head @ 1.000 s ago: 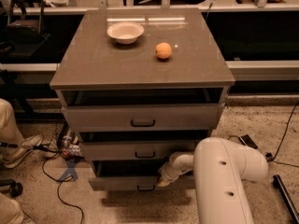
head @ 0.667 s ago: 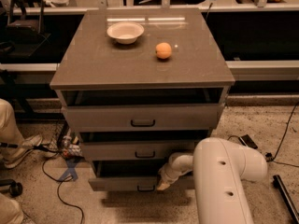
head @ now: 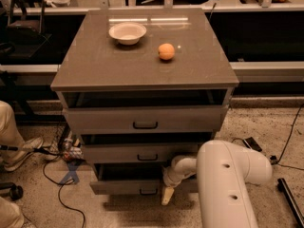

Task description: Open bottom drawer

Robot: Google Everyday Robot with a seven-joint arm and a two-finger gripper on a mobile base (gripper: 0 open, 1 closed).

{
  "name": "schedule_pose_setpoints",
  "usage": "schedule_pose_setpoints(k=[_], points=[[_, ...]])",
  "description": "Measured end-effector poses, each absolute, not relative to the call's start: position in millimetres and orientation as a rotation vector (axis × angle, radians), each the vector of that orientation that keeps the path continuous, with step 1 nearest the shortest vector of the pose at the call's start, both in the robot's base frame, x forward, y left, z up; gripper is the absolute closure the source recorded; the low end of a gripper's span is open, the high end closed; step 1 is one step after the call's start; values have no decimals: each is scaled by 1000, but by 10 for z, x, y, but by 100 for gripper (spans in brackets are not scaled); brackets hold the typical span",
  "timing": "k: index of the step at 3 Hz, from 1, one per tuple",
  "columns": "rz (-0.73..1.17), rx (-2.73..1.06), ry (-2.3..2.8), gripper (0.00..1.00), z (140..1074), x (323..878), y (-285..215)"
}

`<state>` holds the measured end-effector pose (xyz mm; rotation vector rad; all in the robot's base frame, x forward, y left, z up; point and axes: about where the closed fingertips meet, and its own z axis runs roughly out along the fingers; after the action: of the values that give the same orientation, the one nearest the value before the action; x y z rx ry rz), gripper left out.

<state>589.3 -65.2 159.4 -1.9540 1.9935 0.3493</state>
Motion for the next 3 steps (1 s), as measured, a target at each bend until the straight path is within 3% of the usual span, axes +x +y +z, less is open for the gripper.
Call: schedule_pose_setpoints(k=[1, 2, 3], points=[[389, -1969, 2013, 0, 1647, 5776, -754], [413, -1968, 2090, 18, 1681, 5576, -972], [456, -1946, 2180, 50, 1613, 5343, -1164]])
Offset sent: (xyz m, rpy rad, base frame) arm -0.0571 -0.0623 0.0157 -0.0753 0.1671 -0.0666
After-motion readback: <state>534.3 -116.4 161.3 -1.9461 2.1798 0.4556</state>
